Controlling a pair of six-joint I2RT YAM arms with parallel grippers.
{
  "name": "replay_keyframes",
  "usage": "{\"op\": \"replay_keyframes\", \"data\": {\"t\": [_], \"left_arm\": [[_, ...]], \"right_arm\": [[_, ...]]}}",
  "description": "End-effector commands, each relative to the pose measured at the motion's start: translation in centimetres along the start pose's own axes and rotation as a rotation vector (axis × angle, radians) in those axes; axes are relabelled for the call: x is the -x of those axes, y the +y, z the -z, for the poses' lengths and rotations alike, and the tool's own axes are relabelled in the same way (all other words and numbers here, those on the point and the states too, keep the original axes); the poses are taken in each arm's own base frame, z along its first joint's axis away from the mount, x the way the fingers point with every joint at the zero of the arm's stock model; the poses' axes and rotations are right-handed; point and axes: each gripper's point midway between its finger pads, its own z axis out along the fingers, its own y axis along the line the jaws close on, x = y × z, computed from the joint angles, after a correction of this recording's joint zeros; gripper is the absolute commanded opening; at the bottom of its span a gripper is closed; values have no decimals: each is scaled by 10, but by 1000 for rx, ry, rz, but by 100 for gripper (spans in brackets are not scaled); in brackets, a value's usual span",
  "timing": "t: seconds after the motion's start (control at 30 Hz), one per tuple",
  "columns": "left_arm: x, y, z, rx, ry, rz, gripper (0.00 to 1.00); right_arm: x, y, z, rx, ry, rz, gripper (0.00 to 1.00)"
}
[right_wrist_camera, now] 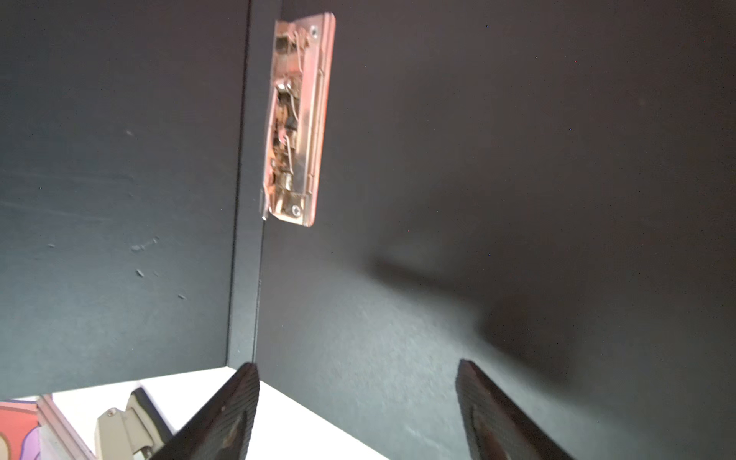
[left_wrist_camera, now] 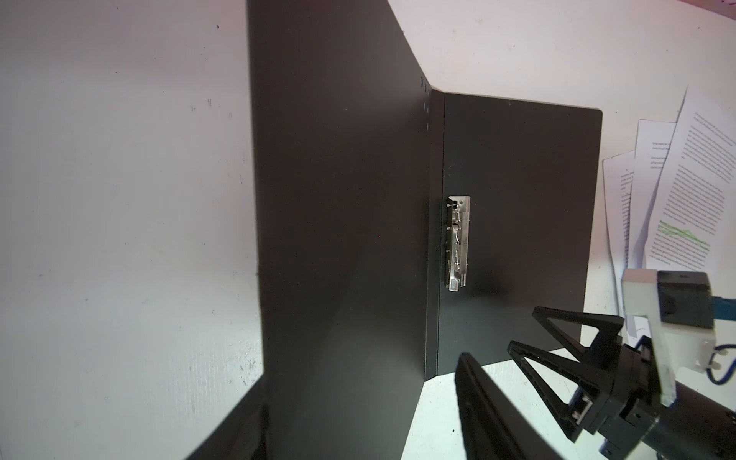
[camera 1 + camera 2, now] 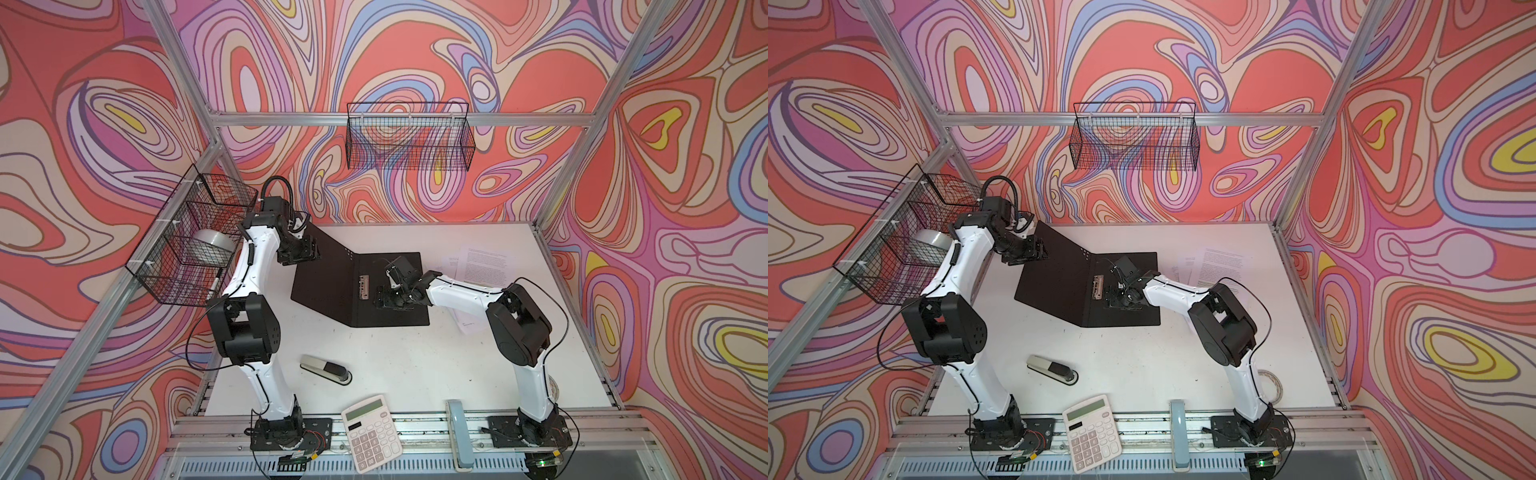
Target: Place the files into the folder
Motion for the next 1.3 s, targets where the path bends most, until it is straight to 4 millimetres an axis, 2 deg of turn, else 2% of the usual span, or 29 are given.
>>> {"op": "replay_keyframes", "data": {"t": [0.0,0.13,0.23,0.4,0.53,0.67,0.9,1.0,1.27], "left_arm": [[-7,7,-2,7,24,7,61],[-7,6,-2,-2,27,14,51],[-8,5,-2,-10,31,17,45],[-9,3,0,-17,31,18,29],[-9,2,0,-21,33,18,24],[-9,2,0,-24,36,18,21],[-8,0,3,-30,31,16,13],[-8,-2,5,-40,32,17,12],[-9,-5,8,-52,37,20,10]], "right_arm": [[12,13,-7,68,-11,4,79],[19,28,-11,131,-13,3,74],[22,35,-21,170,15,3,59],[23,40,-35,191,39,-5,53],[25,39,-44,193,46,-7,51],[24,41,-52,212,67,-13,38],[26,40,-58,217,69,-16,31],[27,38,-61,225,78,-21,21],[30,37,-66,246,88,-37,21]]}}
